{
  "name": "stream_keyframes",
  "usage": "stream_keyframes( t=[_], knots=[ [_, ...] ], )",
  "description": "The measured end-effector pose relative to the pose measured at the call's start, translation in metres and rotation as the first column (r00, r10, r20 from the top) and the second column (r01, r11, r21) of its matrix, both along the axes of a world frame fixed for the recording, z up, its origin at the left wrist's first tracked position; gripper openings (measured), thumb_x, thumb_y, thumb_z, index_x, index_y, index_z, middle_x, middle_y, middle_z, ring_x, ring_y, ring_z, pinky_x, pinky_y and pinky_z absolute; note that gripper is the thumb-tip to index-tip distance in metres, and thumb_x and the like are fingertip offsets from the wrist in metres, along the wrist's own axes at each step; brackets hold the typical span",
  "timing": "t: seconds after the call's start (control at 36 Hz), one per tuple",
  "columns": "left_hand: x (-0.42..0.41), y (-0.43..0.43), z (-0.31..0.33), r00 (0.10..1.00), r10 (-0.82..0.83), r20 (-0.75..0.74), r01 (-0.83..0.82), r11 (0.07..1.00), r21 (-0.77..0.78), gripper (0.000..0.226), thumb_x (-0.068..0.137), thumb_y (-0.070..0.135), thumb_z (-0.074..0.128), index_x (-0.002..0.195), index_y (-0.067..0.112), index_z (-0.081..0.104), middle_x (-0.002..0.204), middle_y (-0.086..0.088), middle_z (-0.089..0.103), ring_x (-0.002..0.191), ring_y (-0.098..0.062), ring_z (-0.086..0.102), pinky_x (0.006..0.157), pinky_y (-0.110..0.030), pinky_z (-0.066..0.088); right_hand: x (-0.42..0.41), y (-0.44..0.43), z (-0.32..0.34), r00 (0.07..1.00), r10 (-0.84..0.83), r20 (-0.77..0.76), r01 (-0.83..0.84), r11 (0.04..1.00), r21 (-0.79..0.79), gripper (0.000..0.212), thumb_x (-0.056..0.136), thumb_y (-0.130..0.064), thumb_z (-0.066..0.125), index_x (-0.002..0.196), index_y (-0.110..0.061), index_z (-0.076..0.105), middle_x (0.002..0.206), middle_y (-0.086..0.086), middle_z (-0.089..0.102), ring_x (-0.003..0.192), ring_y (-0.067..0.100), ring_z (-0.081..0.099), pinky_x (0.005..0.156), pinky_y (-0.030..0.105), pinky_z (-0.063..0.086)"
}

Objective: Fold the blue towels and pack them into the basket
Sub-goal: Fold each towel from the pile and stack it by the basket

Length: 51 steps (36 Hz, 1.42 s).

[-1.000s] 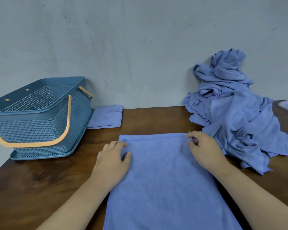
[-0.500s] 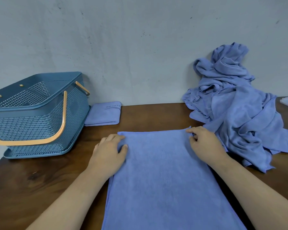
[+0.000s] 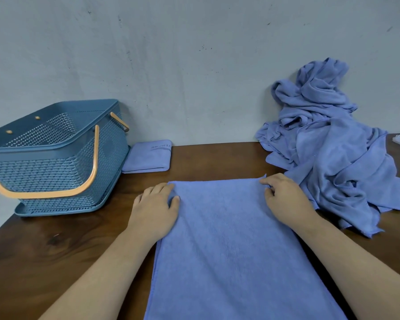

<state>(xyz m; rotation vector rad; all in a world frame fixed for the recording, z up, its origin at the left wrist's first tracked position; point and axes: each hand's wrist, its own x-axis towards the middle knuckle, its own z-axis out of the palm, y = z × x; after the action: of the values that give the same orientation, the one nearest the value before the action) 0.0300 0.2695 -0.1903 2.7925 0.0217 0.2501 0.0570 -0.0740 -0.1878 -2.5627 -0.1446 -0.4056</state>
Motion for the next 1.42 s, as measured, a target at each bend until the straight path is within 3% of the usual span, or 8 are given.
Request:
stream_keyframes(
  t=[0.36,0.5,0.64,0.72,0.83,0.94,1.03,1.42],
  knots=[
    [0.015,0.001,0.011,0.999,-0.040,-0.037,0.041,0.999,0.033,0.052,0.110,0.048,0.038,0.159,0.034,0.045,0.163,0.015,0.043,0.148,-0.016,0.036,0.120,-0.044,0.029,-0.001,0.001,-0.002,1.000,-0.020,-0.014,0.020,1.000,-0.003,0.034,0.103,-0.002,0.054,0.132,-0.004,0.070,0.128,0.009,0.065,0.118,0.029,0.058,0.102,0.039,0.051],
    [0.012,0.003,0.002,0.999,-0.044,-0.020,0.044,0.999,0.031,0.051,0.111,0.047,0.034,0.160,0.039,0.041,0.165,0.019,0.040,0.151,-0.012,0.033,0.123,-0.042,0.025,0.000,0.000,-0.004,0.998,-0.053,-0.024,0.051,0.996,-0.069,0.036,0.104,-0.010,0.052,0.137,-0.012,0.069,0.133,0.003,0.064,0.118,0.029,0.051,0.101,0.026,0.040],
    [0.010,0.012,0.004,0.998,-0.050,0.024,0.055,0.971,-0.232,0.041,0.110,0.039,0.045,0.151,0.039,0.050,0.138,0.021,0.062,0.136,-0.016,0.051,0.117,-0.046,0.039,-0.008,0.001,0.004,0.993,-0.115,-0.026,0.109,0.979,-0.170,0.040,0.105,-0.021,0.052,0.143,-0.023,0.065,0.140,-0.002,0.060,0.125,0.028,0.047,0.102,0.042,0.047],
    [0.007,0.022,0.005,1.000,0.015,0.013,-0.007,0.883,-0.470,0.037,0.109,0.026,0.049,0.146,0.035,0.051,0.113,0.029,0.069,0.118,-0.002,0.060,0.096,-0.028,0.045,-0.011,0.000,0.009,0.993,-0.098,0.061,0.106,0.983,-0.150,0.039,0.101,-0.017,0.058,0.139,-0.024,0.066,0.138,-0.003,0.060,0.122,0.028,0.049,0.100,0.044,0.047],
    [-0.009,0.031,0.013,0.996,0.087,-0.021,-0.085,0.842,-0.533,0.028,0.105,0.025,0.056,0.128,0.040,0.055,0.102,0.019,0.074,0.110,-0.005,0.066,0.091,-0.030,0.047,-0.015,-0.001,0.010,0.989,0.120,0.086,-0.116,0.992,-0.051,0.039,0.101,-0.012,0.059,0.138,-0.025,0.066,0.138,-0.010,0.058,0.125,0.018,0.048,0.099,0.023,0.040],
    [-0.043,0.027,0.023,0.996,0.065,-0.064,-0.086,0.901,-0.425,0.004,0.097,0.045,0.065,0.098,0.041,0.065,0.082,0.010,0.074,0.078,-0.004,0.068,0.067,-0.030,0.047,-0.014,0.004,0.001,0.960,0.247,-0.129,-0.269,0.943,-0.195,0.044,0.109,-0.036,0.050,0.154,-0.033,0.051,0.161,-0.010,0.043,0.148,0.015,0.038,0.119,0.032,0.033],
    [-0.066,0.017,0.025,0.990,0.037,-0.135,-0.079,0.944,-0.321,0.033,0.090,0.061,0.070,0.081,0.029,0.070,0.065,0.008,0.069,0.060,-0.005,0.063,0.053,-0.029,0.043,-0.013,0.006,0.000,0.961,0.206,-0.182,-0.248,0.936,-0.249,0.050,0.112,-0.044,0.040,0.161,-0.035,0.040,0.170,-0.009,0.031,0.156,0.016,0.026,0.125,0.039,0.026],
    [-0.063,0.003,0.034,0.946,0.138,-0.293,-0.195,0.965,-0.174,0.030,0.094,0.038,0.068,0.071,0.021,0.056,0.064,0.003,0.055,0.062,-0.017,0.053,0.061,-0.031,0.041,-0.015,0.007,0.003,0.957,0.203,-0.208,-0.254,0.933,-0.255,0.051,0.113,-0.044,0.037,0.163,-0.034,0.036,0.172,-0.008,0.026,0.158,0.016,0.021,0.127,0.040,0.021]
  ],
)
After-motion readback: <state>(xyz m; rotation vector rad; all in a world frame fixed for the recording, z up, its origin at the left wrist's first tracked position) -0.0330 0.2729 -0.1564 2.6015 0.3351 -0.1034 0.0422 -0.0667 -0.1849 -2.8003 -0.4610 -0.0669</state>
